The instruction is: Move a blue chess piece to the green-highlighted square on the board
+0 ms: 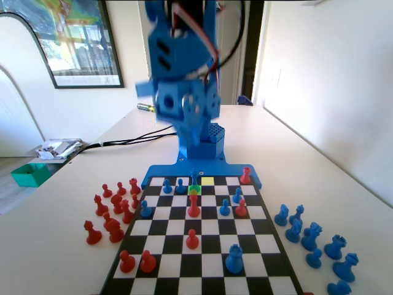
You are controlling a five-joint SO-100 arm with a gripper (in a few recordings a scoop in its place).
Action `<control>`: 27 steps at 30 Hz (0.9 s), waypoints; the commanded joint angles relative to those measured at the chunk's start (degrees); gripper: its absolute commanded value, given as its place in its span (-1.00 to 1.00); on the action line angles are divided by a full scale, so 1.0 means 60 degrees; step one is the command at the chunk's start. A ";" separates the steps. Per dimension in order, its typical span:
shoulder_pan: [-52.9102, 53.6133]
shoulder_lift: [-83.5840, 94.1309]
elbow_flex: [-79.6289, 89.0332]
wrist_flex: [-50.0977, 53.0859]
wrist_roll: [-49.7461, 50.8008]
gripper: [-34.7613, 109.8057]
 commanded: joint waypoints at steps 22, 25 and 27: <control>0.0132 0.4907 -0.1655 0.3882 0.6255 -0.51; -0.0015 0.5581 -0.1348 0.4131 0.6577 -0.51; -0.0190 0.6152 -0.0996 0.4072 0.6914 -0.51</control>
